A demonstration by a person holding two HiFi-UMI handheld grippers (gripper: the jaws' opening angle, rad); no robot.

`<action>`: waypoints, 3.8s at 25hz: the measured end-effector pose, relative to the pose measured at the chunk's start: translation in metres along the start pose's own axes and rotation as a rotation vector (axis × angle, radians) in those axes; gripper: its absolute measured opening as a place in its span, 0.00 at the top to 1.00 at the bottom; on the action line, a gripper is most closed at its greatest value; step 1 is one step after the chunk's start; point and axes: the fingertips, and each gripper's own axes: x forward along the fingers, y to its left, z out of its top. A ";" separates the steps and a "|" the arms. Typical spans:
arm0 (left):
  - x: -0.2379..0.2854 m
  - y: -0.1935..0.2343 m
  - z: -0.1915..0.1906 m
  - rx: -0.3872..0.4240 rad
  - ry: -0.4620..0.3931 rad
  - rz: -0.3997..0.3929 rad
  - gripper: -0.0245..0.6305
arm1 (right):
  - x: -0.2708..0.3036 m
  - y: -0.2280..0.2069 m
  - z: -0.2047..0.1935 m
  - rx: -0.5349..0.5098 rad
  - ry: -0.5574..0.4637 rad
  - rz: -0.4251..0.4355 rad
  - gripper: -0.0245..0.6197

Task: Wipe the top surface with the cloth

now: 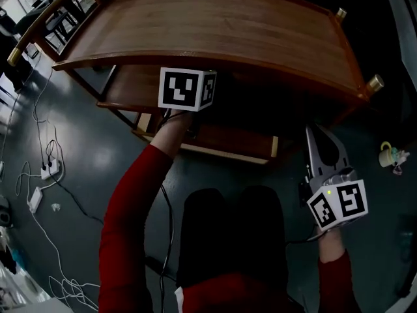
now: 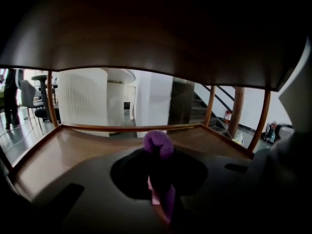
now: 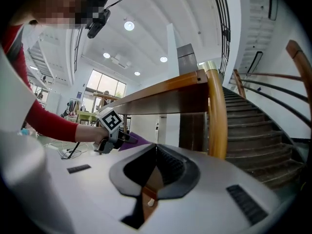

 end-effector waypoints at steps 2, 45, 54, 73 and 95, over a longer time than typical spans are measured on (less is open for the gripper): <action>-0.008 0.031 -0.001 -0.010 -0.001 0.059 0.87 | 0.004 0.005 -0.001 -0.004 0.004 0.011 0.94; -0.296 0.138 -0.022 -0.178 -0.536 0.401 0.87 | 0.035 0.045 -0.004 0.004 -0.003 0.098 0.94; -0.257 0.056 -0.063 -0.222 -0.465 0.257 0.87 | 0.037 0.044 -0.009 0.006 -0.007 0.109 0.94; -0.302 -0.074 -0.005 -0.272 -0.214 0.097 0.87 | -0.043 0.085 0.113 0.220 0.102 0.208 0.94; -0.398 -0.179 0.206 -0.085 -0.389 0.020 0.87 | -0.088 0.082 0.341 0.214 -0.062 0.109 0.94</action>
